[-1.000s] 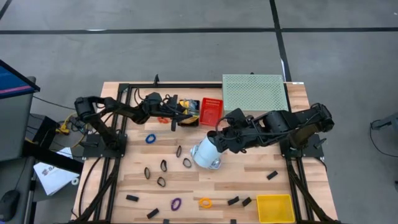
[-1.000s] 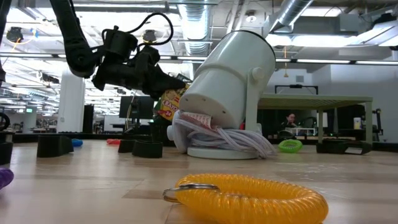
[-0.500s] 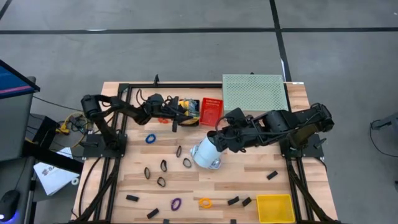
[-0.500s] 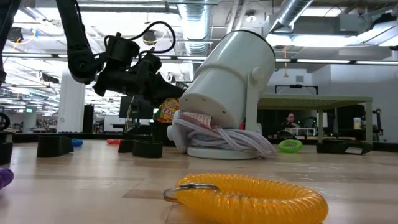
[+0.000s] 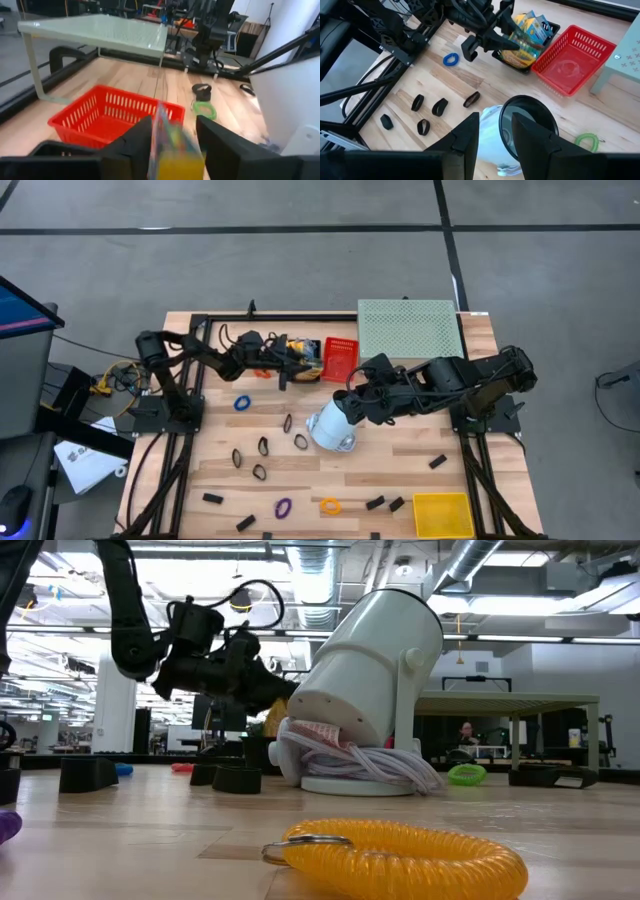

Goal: Pick & Place Office Desk Supplies
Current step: Put the crayon box into the black bin, then put the black rubber band into the yellow bin

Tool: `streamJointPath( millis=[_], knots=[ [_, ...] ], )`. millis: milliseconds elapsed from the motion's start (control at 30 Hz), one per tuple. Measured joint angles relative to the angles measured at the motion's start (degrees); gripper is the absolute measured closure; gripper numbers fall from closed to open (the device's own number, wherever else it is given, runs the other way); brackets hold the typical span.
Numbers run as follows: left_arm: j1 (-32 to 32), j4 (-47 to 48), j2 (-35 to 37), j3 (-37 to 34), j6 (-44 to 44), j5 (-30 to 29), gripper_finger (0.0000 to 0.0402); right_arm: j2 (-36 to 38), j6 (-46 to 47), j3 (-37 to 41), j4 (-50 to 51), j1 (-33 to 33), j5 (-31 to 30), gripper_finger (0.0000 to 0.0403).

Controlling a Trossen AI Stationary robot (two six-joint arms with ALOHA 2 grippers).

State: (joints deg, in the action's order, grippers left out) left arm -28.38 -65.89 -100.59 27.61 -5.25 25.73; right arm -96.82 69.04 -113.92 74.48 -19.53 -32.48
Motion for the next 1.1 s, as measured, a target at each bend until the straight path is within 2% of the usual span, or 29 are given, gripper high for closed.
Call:
streamJointPath(
  millis=[267,433,600,700,900,1100],
  knots=[
    [0.02,0.87,3.31,-0.01,-0.05,-0.74,0.0197,0.00,-0.02,-0.01,0.00,-0.08,0.71,0.0290],
    [0.02,6.06,9.32,-0.03,-0.19,-0.73,0.0208,0.00,-0.04,-0.01,0.00,-0.49,0.65,0.0290],
    [0.02,13.68,19.78,-0.03,-1.56,-0.69,0.0230,-0.01,-0.63,0.01,0.60,-1.00,-0.41,0.0290],
    [0.17,22.30,27.51,-0.03,-2.30,-0.70,0.0238,-0.02,-0.10,-0.01,4.14,-1.77,-0.58,0.0290],
    [1.06,47.47,43.26,-0.03,-4.61,-1.32,0.0237,0.41,2.83,0.01,12.77,-4.10,-0.79,0.0290],
    [7.16,62.68,57.20,-0.03,-12.76,-1.86,0.0234,0.90,4.23,0.03,12.17,-6.98,-4.07,0.0290]
  ],
)
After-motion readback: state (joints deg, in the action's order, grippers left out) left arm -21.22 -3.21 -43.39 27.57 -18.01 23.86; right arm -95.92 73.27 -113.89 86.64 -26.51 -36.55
